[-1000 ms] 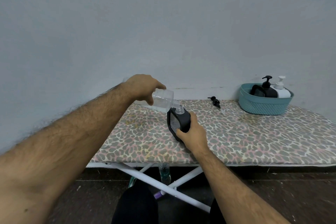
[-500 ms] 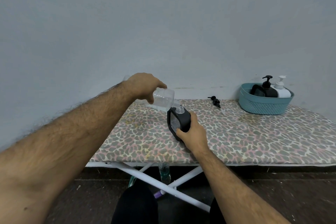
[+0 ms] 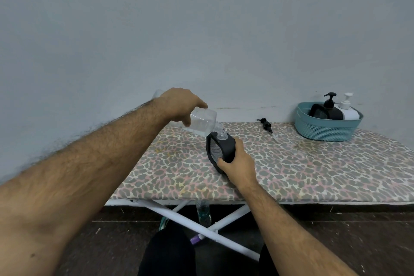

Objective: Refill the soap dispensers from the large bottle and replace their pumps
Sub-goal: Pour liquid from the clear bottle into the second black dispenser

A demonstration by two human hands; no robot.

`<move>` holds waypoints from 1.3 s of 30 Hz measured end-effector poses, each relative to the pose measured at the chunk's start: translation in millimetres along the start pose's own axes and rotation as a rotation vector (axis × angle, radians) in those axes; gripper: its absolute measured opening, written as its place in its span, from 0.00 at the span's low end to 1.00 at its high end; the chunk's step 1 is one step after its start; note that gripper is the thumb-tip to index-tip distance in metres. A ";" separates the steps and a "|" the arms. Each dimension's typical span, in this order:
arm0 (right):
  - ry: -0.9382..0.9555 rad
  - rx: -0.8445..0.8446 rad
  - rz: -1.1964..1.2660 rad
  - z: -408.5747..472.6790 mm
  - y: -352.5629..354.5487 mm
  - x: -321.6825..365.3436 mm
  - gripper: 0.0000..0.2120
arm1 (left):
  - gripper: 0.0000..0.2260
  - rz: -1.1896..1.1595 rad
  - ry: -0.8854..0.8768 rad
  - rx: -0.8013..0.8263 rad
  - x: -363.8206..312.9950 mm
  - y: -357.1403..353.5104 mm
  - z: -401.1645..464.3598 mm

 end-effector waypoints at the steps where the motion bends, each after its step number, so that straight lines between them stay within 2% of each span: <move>1: -0.001 -0.001 -0.001 0.1 -0.1 -0.4 0.34 | 0.36 0.005 -0.001 -0.002 -0.4 0.6 0.3; 8: -0.006 0.000 0.005 -0.5 -0.1 1.2 0.35 | 0.36 0.026 0.003 -0.016 -0.7 1.2 2.3; 14: -0.013 0.000 0.004 -1.1 1.1 -0.4 0.36 | 0.37 -0.059 0.023 -0.011 2.8 -10.6 -4.2; 24: -0.006 0.003 0.021 -1.5 0.6 -0.9 0.35 | 0.34 -0.467 0.095 -0.051 10.2 -63.4 -25.7; 27: -0.013 0.008 0.030 -0.9 1.3 -1.4 0.35 | 0.32 -0.678 0.139 -0.075 14.6 -80.4 -32.4; 31: -0.017 0.013 0.054 -0.3 0.7 -2.0 0.34 | 0.32 -0.986 0.240 -0.201 26.5 -101.2 -43.6; 39: -0.024 0.012 0.049 0.9 -0.2 -5.0 0.35 | 0.32 -1.260 0.597 -0.364 64.3 -155.0 -77.1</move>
Point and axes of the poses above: each hand's wrist, its own z-axis towards the middle knuckle, its own y-axis out of the back of the hand, x = y × z, the point moved 6 cm from there along z, towards the middle knuckle, and after that the axes turned 10 degrees about z, right-handed, at the moved point
